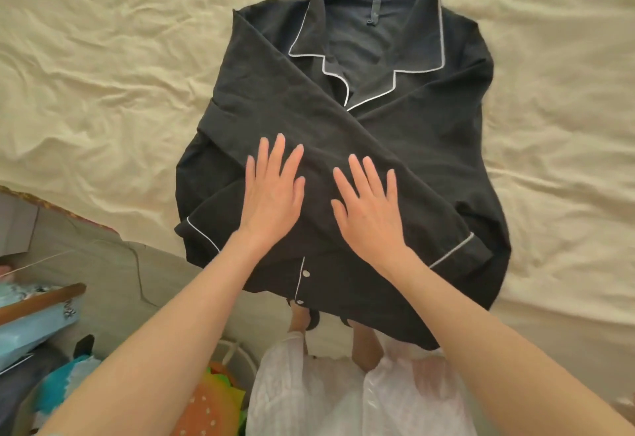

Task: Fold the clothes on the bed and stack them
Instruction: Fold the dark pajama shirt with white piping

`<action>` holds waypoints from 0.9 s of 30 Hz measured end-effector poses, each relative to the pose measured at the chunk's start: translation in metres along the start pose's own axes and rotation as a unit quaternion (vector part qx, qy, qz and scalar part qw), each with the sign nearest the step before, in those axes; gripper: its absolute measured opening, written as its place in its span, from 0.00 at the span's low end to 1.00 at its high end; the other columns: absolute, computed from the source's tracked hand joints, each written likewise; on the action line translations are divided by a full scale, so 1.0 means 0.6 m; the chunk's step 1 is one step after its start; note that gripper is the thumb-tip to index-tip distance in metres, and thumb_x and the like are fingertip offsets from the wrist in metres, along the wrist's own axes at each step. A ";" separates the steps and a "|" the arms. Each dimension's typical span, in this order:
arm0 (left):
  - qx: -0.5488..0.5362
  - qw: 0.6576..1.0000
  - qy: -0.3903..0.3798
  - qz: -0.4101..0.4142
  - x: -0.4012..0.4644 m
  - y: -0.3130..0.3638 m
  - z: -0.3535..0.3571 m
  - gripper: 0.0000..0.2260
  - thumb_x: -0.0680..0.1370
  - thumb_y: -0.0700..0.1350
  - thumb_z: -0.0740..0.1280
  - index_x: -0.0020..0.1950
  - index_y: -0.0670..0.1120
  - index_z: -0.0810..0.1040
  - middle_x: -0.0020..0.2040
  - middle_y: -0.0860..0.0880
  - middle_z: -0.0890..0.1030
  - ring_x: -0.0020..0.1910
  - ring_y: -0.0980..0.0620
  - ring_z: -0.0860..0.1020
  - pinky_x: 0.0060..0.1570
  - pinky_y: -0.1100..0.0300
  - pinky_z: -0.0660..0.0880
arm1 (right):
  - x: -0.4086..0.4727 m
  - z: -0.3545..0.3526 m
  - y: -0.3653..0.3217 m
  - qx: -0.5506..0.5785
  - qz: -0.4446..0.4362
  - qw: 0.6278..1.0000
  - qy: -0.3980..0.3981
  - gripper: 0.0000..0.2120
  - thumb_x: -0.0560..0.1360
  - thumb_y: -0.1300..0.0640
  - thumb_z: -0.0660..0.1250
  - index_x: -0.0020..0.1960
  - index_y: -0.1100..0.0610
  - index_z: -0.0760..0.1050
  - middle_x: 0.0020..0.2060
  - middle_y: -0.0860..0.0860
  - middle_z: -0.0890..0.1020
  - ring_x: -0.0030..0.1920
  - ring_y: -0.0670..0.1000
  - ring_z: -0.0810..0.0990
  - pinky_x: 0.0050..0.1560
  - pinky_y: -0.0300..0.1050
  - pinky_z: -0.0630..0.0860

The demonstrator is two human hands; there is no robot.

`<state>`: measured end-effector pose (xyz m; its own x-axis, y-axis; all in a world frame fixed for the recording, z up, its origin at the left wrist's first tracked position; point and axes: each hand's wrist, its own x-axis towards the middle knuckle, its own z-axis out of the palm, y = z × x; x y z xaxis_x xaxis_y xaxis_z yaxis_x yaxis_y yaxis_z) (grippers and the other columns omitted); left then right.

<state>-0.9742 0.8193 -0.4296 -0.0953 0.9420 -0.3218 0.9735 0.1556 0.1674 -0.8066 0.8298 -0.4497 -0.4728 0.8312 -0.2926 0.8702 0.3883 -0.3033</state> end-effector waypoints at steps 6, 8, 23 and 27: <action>0.033 0.989 -0.054 -0.137 0.038 -0.162 0.032 0.24 0.82 0.53 0.49 0.77 0.49 0.52 0.78 0.47 0.50 0.77 0.47 0.47 0.73 0.44 0.48 | 0.006 0.051 0.048 -0.044 0.095 0.994 0.005 0.26 0.80 0.46 0.53 0.76 0.55 0.58 0.76 0.57 0.58 0.76 0.57 0.54 0.74 0.59 0.49; 0.031 0.991 -0.047 -0.119 0.027 -0.187 0.031 0.23 0.82 0.52 0.50 0.77 0.48 0.54 0.78 0.46 0.52 0.77 0.47 0.48 0.73 0.44 0.49 | 0.005 0.052 0.041 -0.035 0.125 0.991 0.020 0.26 0.81 0.46 0.52 0.76 0.56 0.58 0.75 0.58 0.58 0.76 0.58 0.54 0.73 0.60 0.48; -0.025 0.996 -0.028 -0.087 0.009 -0.270 0.035 0.24 0.81 0.50 0.55 0.77 0.53 0.54 0.78 0.47 0.51 0.77 0.46 0.47 0.72 0.45 0.49 | 0.113 0.086 -0.129 -0.045 0.012 0.999 0.010 0.24 0.80 0.49 0.49 0.73 0.55 0.64 0.73 0.57 0.64 0.74 0.57 0.61 0.72 0.60 0.54; -0.171 0.977 0.024 -0.123 -0.050 -0.301 0.040 0.25 0.79 0.43 0.62 0.76 0.45 0.59 0.75 0.42 0.60 0.74 0.45 0.58 0.72 0.53 0.56 | 0.067 0.089 -0.142 -0.029 0.075 0.996 0.022 0.23 0.79 0.52 0.54 0.73 0.57 0.65 0.73 0.58 0.65 0.73 0.58 0.62 0.71 0.61 0.55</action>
<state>-1.1421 0.7557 -0.4726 -0.3349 0.8750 -0.3495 0.7940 0.4618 0.3953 -0.9069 0.8089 -0.4840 -0.3307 0.8977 -0.2910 0.9381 0.2792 -0.2049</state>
